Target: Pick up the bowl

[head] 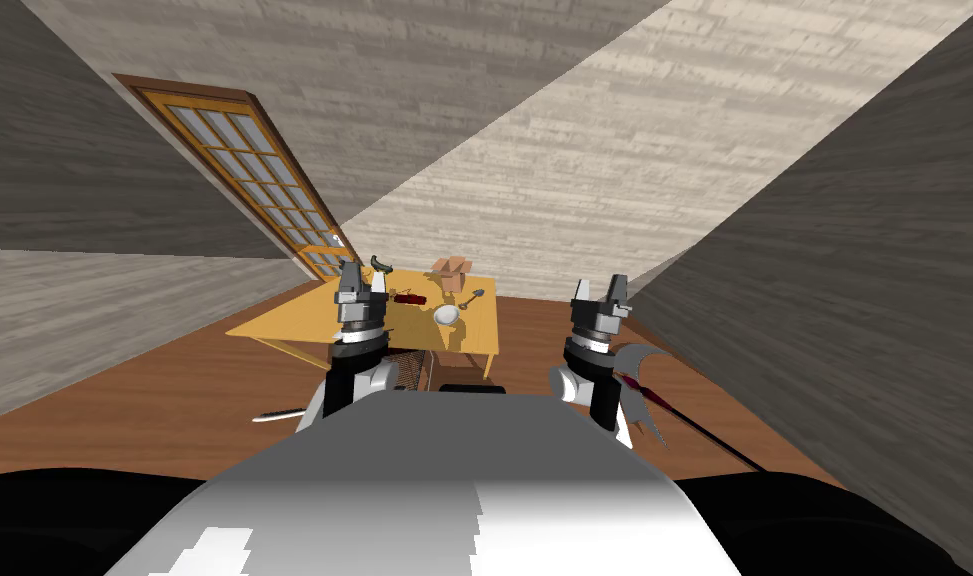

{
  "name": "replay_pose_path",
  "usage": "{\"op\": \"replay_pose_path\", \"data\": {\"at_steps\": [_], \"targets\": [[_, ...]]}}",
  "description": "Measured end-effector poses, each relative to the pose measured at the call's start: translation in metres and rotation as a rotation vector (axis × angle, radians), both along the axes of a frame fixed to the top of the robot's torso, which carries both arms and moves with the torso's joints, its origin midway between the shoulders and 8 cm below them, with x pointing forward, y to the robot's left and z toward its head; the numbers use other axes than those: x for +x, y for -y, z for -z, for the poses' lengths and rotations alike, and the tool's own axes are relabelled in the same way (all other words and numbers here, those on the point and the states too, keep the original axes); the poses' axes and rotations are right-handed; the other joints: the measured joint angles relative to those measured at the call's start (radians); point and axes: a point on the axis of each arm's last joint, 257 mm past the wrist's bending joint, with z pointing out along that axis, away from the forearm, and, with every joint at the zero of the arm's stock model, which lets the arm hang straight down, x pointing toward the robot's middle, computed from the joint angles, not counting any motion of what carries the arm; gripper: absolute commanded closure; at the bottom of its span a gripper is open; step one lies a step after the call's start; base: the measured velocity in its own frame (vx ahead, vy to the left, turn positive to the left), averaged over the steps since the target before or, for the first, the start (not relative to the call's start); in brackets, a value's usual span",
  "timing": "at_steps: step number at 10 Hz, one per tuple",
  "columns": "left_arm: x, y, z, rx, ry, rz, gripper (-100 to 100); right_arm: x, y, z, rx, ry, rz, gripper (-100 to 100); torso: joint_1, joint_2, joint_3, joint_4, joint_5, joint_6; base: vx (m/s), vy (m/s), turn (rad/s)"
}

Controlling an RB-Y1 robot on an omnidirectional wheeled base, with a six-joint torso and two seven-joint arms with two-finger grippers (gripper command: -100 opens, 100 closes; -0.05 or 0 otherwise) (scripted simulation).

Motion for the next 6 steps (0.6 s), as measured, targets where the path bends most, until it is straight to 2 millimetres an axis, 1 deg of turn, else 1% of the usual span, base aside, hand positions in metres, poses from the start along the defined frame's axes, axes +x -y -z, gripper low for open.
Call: {"op": "replay_pose_path", "data": {"at_steps": [2,3,6], "targets": [[0.007,0.006,0.006,0.024,-0.019,0.028,-100,0.0,0.0,0.0,0.0,0.0,0.0,0,0.001,0.002,0.001,0.0,0.0,0.0,-0.038,0.005,-0.019],[0.014,0.008,0.008,0.035,-0.032,0.046,-100,0.0,0.0,0.0,0.0,0.0,0.0,0,0.001,0.002,0.001,0.001,0.0,0.0,-0.047,0.011,-0.031],[0.033,0.015,0.026,0.047,-0.095,0.1,-100,0.0,0.0,0.0,0.0,0.0,0.0,0,0.001,0.004,0.002,0.001,0.0,0.0,-0.059,0.01,-0.039]]}}
